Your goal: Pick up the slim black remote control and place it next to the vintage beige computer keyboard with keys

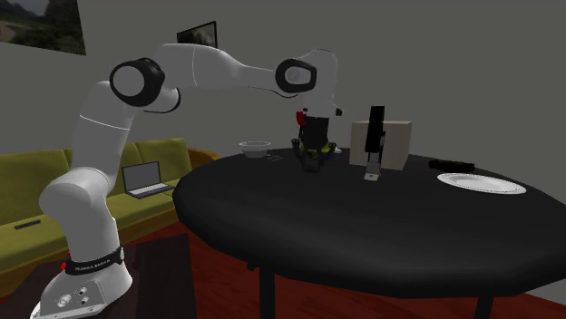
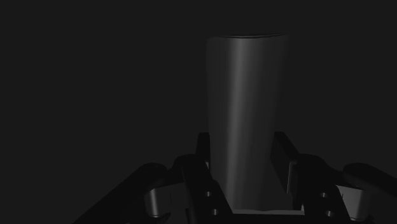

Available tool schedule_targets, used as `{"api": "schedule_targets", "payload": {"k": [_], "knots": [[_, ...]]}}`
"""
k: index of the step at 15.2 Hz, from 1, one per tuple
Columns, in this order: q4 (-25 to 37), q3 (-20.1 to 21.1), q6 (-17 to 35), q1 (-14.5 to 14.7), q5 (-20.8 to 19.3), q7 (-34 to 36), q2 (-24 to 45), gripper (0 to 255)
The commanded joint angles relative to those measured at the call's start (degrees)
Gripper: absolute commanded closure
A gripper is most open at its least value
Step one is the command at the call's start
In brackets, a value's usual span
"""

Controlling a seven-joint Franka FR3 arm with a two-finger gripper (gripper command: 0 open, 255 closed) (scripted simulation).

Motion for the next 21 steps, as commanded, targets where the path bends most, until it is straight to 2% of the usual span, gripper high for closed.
{"api": "schedule_targets", "payload": {"k": [1, 11, 21], "knots": [[-1.5, 0.5, 0.4, 1.5, -0.4, 1.8, -1.1, 255], [-7.2, 4.4, 2.6, 10.7, -1.8, 14.3, -5.5, 255], [-4.5, 8.7, 2.3, 18.4, -1.9, 26.4, -3.9, 255]]}}
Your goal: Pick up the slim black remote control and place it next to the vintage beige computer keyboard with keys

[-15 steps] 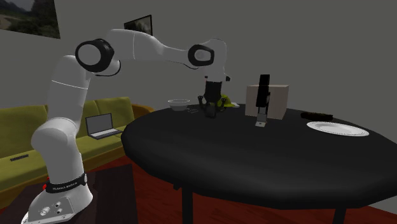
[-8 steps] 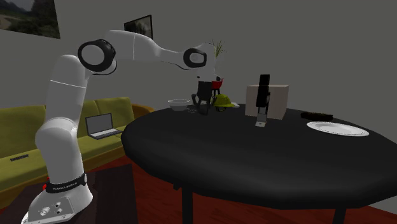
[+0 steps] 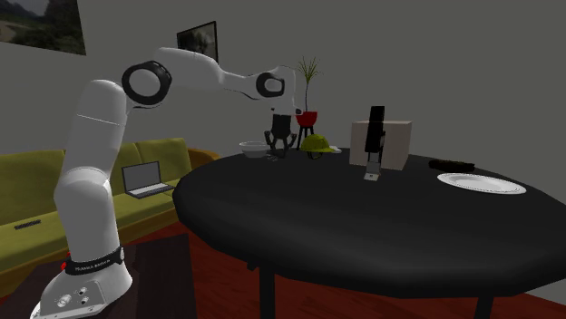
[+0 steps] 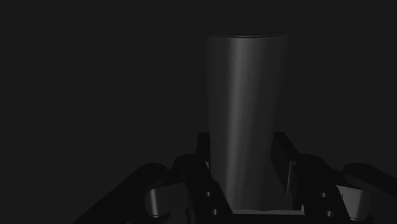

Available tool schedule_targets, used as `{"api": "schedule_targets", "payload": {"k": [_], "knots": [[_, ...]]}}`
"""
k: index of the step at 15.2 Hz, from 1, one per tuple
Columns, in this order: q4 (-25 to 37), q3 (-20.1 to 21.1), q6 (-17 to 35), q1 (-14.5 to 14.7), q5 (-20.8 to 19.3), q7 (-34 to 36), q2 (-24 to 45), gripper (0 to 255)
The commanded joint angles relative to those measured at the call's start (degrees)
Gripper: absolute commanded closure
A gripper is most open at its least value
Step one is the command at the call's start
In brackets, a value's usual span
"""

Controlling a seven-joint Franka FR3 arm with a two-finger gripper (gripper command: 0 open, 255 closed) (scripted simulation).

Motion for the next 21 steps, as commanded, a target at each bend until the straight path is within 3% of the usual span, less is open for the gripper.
{"api": "schedule_targets", "payload": {"k": [1, 8, 13, 21], "knots": [[0.3, 0.8, 0.2, 1.6, 0.0, 2.5, 0.4, 255], [8.4, 3.5, -2.0, 6.5, 0.3, 10.5, 5.7, 255], [19.1, 5.2, -5.5, 10.0, 0.5, 16.3, 12.5, 255], [10.4, 5.2, 1.6, 10.4, 0.4, 15.8, 11.0, 255]]}}
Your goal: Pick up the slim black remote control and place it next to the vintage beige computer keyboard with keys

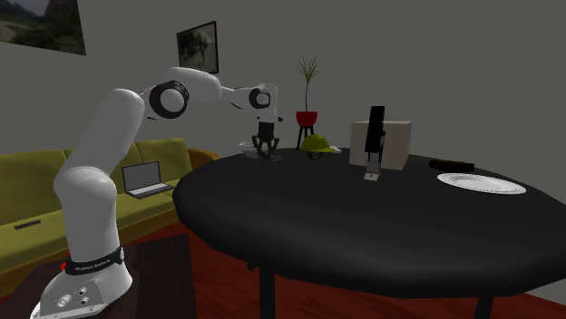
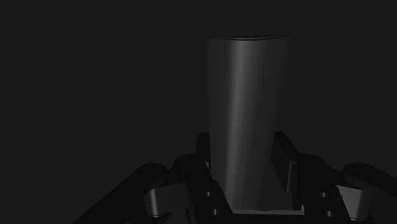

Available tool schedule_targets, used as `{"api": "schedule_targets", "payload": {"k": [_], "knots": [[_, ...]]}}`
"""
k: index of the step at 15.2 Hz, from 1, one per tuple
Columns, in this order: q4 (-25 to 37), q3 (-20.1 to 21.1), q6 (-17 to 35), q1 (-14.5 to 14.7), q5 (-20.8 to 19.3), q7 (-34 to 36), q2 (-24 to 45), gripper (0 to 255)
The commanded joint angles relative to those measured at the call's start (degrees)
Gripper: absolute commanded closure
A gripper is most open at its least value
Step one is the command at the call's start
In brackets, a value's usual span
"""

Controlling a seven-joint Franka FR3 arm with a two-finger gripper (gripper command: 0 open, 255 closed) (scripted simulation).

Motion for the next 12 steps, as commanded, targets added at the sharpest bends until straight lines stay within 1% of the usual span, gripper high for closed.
{"api": "schedule_targets", "payload": {"k": [1, 7, 12], "knots": [[-1.6, 0.0, 1.7, 0.1, 0.0, -0.1, 0.1, 255], [-6.2, 0.0, 6.1, 0.3, 0.1, -0.4, 0.0, 255], [-6.2, 0.0, 6.1, 0.3, 0.1, -0.4, 0.0, 255]]}}
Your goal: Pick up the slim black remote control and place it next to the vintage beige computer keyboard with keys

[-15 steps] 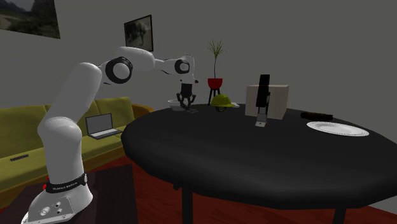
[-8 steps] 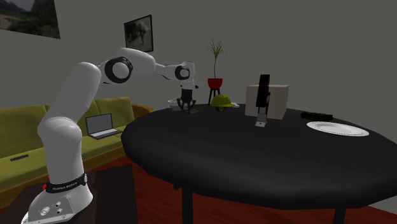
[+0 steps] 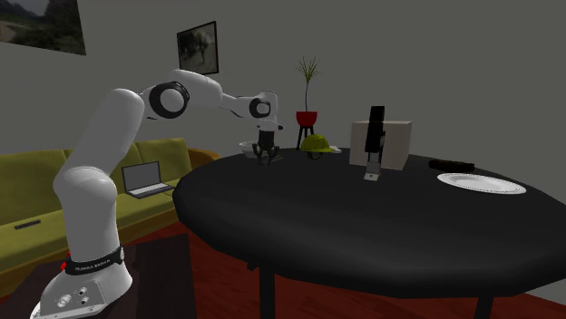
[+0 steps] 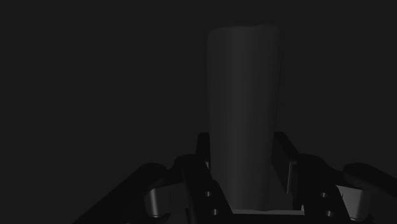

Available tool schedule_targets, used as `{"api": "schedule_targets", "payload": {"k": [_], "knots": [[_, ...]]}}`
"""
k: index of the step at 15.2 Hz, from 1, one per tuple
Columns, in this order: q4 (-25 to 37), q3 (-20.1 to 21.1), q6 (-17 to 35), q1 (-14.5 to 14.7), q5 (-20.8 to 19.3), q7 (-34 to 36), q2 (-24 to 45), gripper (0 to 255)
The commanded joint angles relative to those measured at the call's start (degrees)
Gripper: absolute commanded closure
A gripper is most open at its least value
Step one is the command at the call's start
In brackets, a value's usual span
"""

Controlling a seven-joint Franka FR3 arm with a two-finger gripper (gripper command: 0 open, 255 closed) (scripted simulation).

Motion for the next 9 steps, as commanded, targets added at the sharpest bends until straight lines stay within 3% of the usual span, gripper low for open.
{"api": "schedule_targets", "payload": {"k": [1, 3, 4, 9], "knots": [[0.0, 0.0, 0.0, 0.0, 0.0, 0.0, 0.0, 255], [0.0, 0.0, 0.0, 0.0, 0.0, 0.0, 0.0, 255], [0.0, 0.0, 0.0, 0.0, 0.0, 0.0, 0.1, 0], [0.0, 0.0, 0.0, 0.0, 0.0, 0.0, 0.0, 0]]}}
